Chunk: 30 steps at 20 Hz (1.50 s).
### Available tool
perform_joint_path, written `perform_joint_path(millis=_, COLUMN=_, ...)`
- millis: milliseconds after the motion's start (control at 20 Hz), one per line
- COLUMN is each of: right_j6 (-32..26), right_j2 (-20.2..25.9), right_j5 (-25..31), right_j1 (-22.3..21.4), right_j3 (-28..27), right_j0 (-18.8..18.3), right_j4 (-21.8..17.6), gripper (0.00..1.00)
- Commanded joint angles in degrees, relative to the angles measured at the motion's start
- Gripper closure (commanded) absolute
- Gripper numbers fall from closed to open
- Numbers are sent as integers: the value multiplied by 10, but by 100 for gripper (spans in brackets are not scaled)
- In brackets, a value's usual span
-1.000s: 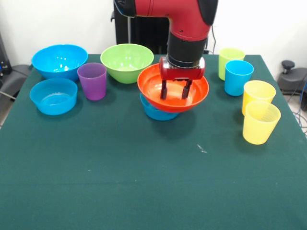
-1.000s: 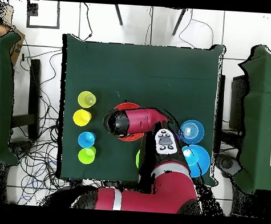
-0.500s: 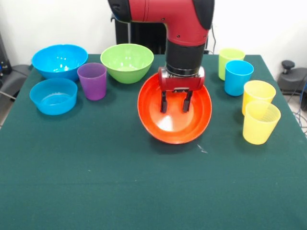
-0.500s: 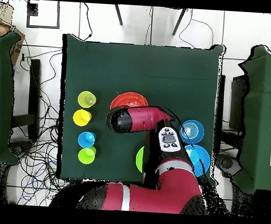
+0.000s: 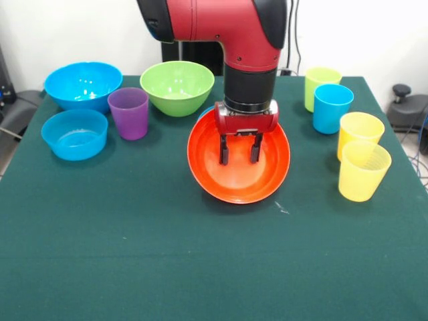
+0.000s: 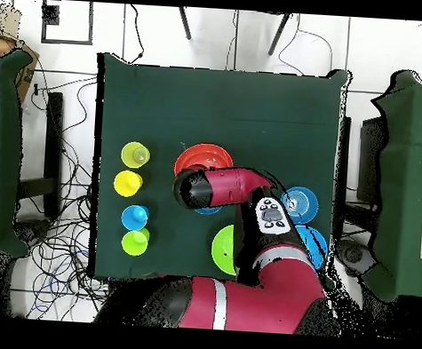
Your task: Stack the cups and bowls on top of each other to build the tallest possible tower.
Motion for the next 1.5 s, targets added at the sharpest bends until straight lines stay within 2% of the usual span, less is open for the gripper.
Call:
perform_joint_path(millis=50, right_j6=-35, right_j2=35, right_j5=29, right_j1=66, right_j3=12, right_j0=-1, right_j4=-54, gripper=0)
perform_joint_path(millis=1000, right_j6=-35, right_j2=37, right_j5=35, right_j1=48, right_j3=26, right_j0=-4, right_j4=-50, gripper=0)
perform_joint_path(millis=1500, right_j6=-83, right_j2=68, right_j5=132, right_j1=-14, right_j3=20, right_j0=-26, right_j4=-23, gripper=0)
